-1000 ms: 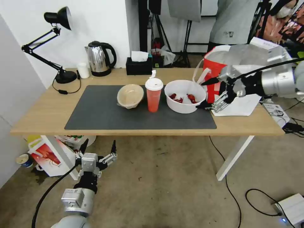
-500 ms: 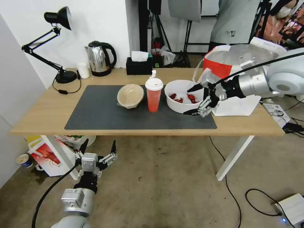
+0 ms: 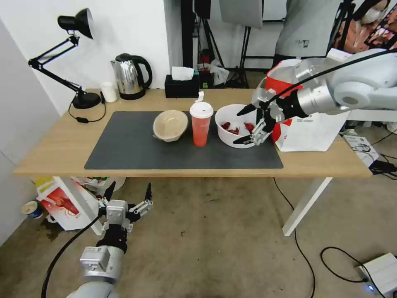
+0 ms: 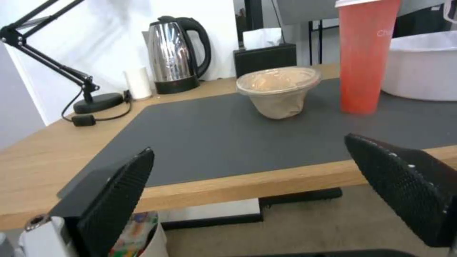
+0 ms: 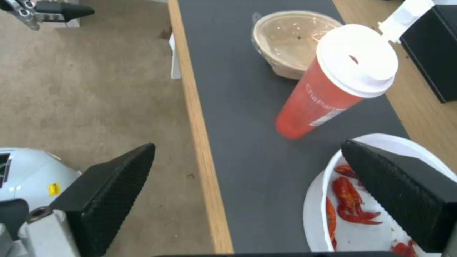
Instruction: Pick up the trash from the table and place it into the takeout bag.
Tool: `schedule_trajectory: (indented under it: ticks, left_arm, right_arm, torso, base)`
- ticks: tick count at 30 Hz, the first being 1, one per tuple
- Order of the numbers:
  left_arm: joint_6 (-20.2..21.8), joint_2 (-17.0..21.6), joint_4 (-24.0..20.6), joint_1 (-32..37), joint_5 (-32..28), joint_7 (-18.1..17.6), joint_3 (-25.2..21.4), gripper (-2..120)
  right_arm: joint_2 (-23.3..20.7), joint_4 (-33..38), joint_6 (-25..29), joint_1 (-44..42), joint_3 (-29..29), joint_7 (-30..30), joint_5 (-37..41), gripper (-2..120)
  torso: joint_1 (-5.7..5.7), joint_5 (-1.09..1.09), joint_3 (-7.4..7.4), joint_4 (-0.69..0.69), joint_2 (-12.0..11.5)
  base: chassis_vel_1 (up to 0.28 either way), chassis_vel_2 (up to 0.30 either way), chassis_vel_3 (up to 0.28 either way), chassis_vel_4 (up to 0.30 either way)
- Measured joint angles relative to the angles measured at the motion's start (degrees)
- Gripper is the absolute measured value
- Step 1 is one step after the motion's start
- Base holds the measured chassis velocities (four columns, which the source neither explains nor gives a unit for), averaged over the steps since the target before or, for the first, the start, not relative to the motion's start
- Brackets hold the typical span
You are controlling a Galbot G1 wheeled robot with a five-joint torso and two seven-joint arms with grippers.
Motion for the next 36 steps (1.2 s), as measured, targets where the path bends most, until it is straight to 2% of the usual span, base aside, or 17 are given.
schedule_trajectory:
  ticks: [28, 36]
  left_arm:
    - [0.0, 0.0, 0.0, 0.0, 0.0, 0.0, 0.0, 100]
    - [0.0, 0.0, 0.0, 0.0, 0.0, 0.0, 0.0, 100]
  right_arm:
    - [-1.6, -6.7, 0.0, -5.1, 0.3, -2.7, -0.3, 100]
    - [-3.2, -12.3, -1.5, -7.7, 1.2, -6.8, -0.6, 100]
  torso:
    - [0.00, -0.02, -0.01, 0.01, 0.0]
    - [0.00, -0.02, -0.01, 0.00, 0.0]
  base:
    - [0.000, 0.000, 0.000, 0.000]
    - [0.000, 0.000, 0.000, 0.000]
